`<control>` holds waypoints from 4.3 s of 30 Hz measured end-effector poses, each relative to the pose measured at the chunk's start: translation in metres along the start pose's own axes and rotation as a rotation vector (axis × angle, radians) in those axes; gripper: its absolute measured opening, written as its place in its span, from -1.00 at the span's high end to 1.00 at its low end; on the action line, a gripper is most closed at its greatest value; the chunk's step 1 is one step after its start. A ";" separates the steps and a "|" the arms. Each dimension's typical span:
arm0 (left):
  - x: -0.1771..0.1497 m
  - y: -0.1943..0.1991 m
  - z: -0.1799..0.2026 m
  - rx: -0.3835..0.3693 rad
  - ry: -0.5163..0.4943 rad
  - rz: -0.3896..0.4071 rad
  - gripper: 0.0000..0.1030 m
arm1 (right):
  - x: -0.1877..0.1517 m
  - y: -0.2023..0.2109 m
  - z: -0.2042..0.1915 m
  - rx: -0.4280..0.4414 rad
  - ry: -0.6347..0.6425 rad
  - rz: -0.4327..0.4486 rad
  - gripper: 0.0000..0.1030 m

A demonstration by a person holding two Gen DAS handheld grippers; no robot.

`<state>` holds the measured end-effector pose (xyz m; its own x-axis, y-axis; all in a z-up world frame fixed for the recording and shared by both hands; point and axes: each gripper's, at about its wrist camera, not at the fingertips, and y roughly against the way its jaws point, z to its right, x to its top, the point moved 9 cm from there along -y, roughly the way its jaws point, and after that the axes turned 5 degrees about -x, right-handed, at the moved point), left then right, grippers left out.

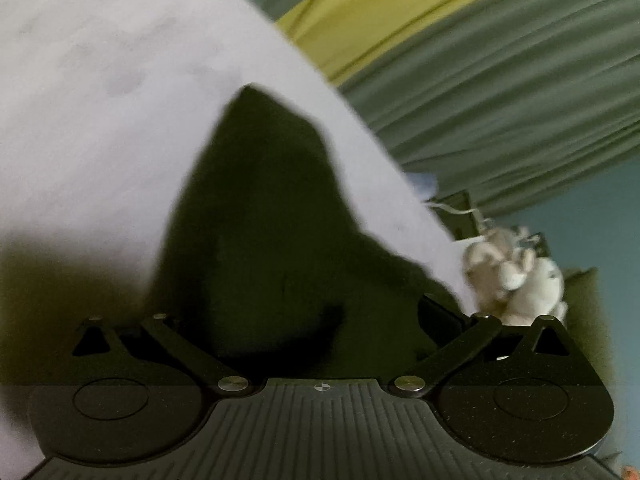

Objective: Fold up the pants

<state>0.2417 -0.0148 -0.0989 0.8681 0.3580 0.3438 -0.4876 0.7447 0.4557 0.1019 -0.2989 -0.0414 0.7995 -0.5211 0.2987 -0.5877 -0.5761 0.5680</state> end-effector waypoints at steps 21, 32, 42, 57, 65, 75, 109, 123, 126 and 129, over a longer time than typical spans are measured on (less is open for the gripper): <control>-0.009 0.012 0.008 0.520 -0.362 0.169 -1.00 | 0.045 0.026 -0.039 -0.615 0.560 0.237 -0.67; -0.044 0.003 -0.007 0.603 -0.423 0.102 -1.00 | 0.030 0.005 -0.002 -0.781 0.491 0.159 -0.92; -0.017 0.046 0.019 0.713 -0.478 0.330 -1.00 | 0.041 0.023 -0.087 -0.737 0.666 0.397 -0.64; 0.089 -0.029 0.047 0.737 -0.616 0.302 -1.00 | 0.114 -0.068 -0.074 -0.888 0.736 0.328 0.50; 0.101 -0.074 0.001 0.822 -0.556 0.165 -1.00 | 0.107 -0.081 -0.035 -0.837 0.727 0.284 0.39; 0.029 0.003 0.002 0.793 -0.488 0.223 -1.00 | 0.091 -0.042 -0.046 -0.822 0.641 0.348 -0.05; -0.136 0.055 0.030 0.666 -0.599 0.184 -1.00 | -0.102 0.057 -0.058 -0.750 0.691 0.381 -0.92; -0.140 0.042 0.021 0.716 -0.601 0.148 -1.00 | -0.106 0.052 -0.054 -0.759 0.706 0.359 -0.92; -0.142 0.040 0.021 0.723 -0.613 0.145 -1.00 | -0.108 0.049 -0.055 -0.758 0.727 0.353 -0.92; -0.142 0.040 0.021 0.727 -0.623 0.144 -1.00 | -0.110 0.048 -0.056 -0.757 0.742 0.350 -0.92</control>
<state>0.0968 -0.0480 -0.1123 0.6928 -0.1002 0.7141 -0.7054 0.1116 0.7000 -0.0073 -0.2337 -0.0041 0.6294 0.0711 0.7738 -0.7698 0.1927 0.6085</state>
